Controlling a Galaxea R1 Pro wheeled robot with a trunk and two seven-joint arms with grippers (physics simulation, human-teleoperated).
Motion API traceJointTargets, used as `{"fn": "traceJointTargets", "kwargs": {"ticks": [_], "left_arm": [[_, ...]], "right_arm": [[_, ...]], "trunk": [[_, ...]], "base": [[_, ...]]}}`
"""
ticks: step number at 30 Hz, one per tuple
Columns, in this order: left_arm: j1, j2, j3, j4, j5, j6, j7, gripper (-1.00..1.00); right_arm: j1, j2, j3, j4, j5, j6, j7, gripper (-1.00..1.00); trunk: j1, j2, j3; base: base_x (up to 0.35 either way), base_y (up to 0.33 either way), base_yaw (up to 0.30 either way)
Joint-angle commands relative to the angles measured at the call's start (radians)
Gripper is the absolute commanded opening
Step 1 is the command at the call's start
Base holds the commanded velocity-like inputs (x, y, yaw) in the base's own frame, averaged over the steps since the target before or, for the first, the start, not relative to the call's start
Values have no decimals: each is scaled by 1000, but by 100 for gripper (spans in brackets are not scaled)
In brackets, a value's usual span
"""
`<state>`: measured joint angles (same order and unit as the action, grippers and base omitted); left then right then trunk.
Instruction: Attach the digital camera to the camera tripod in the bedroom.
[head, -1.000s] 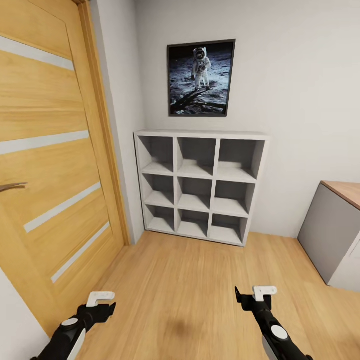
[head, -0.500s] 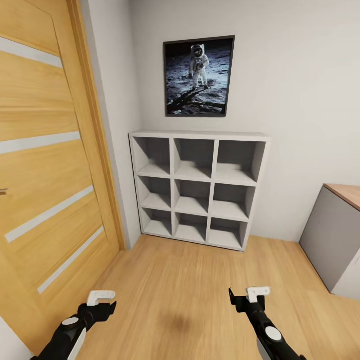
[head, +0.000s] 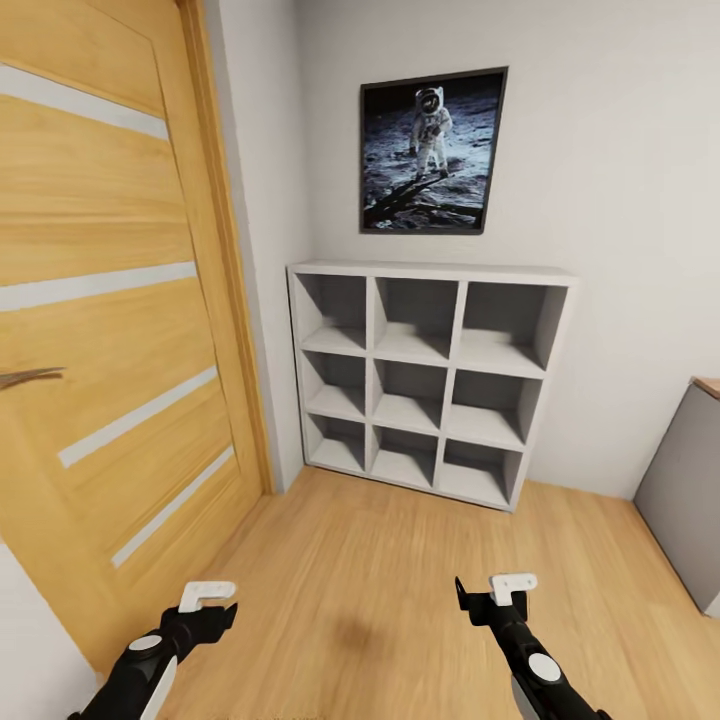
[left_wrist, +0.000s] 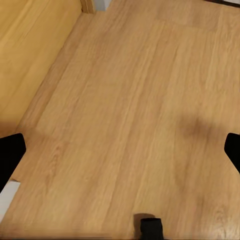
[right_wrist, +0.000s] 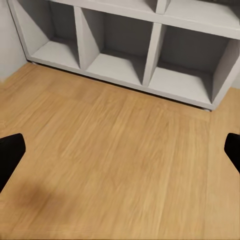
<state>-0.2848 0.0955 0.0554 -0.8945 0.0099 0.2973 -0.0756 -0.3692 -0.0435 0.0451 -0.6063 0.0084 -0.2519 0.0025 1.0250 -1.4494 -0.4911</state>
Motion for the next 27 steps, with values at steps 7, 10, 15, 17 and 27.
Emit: {"fn": "traceJointTargets", "kwargs": {"ticks": [7,10,15,17,27], "left_arm": [[0,0,3,-1,1,8,-6,100],[0,0,3,-1,1,7,-6,100],[0,0,3,-1,1,6,-6,100],[0,0,3,-2,1,6,-6,100],[0,-2,2,-3,1,6,-6,100]], "right_arm": [[-1,0,2,0,1,-4,0,100],[-1,-1,2,0,1,-4,0,100],[-1,-1,2,0,1,-4,1,100],[-1,-1,2,0,1,-4,1,100],[-1,-1,2,0,1,-4,1,100]], "trunk": [[0,-1,-1],[0,-1,-1],[0,-1,-1],[0,-1,-1],[0,-1,-1]], "base": [[45,36,252],[141,134,101],[81,62,36],[35,27,16],[22,6,4]]}}
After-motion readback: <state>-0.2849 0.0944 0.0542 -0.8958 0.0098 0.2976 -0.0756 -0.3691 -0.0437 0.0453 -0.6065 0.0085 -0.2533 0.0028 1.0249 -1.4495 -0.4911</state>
